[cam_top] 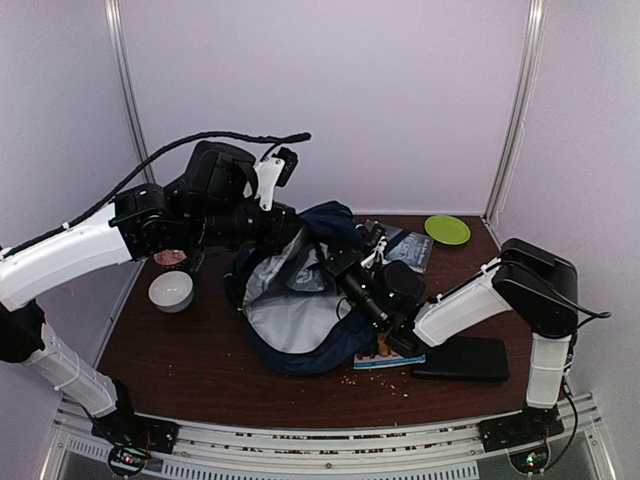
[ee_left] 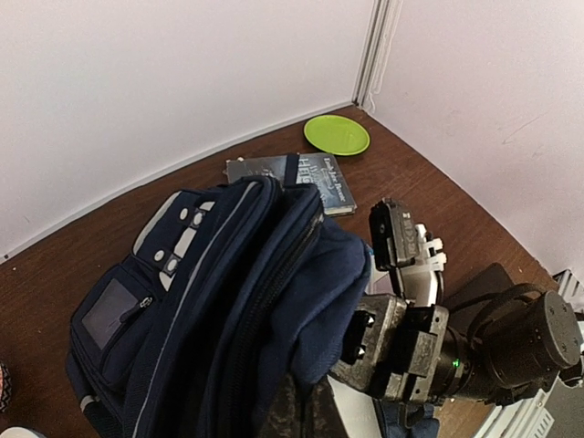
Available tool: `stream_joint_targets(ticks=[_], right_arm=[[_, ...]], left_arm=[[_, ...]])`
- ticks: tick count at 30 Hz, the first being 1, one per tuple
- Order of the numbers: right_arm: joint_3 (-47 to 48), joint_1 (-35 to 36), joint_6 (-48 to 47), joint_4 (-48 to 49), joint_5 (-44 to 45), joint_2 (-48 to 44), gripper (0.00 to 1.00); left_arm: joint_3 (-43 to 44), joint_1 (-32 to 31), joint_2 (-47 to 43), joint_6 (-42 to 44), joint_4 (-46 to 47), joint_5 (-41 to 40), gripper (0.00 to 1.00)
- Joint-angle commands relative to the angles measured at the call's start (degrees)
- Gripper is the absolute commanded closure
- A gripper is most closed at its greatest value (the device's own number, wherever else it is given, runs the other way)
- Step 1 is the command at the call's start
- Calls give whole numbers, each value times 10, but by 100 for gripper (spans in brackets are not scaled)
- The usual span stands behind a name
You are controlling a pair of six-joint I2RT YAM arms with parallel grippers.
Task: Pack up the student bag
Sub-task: Place the stationery in the student bag.
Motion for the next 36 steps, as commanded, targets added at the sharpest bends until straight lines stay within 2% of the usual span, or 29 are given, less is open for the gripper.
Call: stream_joint_targets(ticks=[1, 7, 12, 16, 19, 23, 28, 31, 36], right_arm=[[-14, -11, -6, 17, -8, -14, 100], [29, -29, -21, -210, -27, 3, 100], [55, -28, -40, -300, -46, 10, 100], [49, -28, -64, -332, -90, -20, 59], [35, -24, -84, -374, -103, -59, 44], [13, -18, -97, -430, -105, -116, 35], [28, -15, -77, -567, -79, -152, 30], [52, -17, -48, -615, -67, -137, 28], [104, -17, 16, -635, -62, -84, 21]], left_arm=[[24, -7, -21, 9, 86, 2, 100], [3, -7, -23, 2, 99, 20, 100], [-14, -7, -20, -3, 112, 26, 100], [-17, -7, -16, -4, 112, 30, 100], [-20, -7, -16, -3, 113, 31, 100], [-27, -7, -20, -3, 114, 27, 100], [-33, -7, -24, -2, 113, 21, 100], [-33, -7, -22, -2, 113, 16, 100], [-30, -7, -21, -4, 113, 24, 100]])
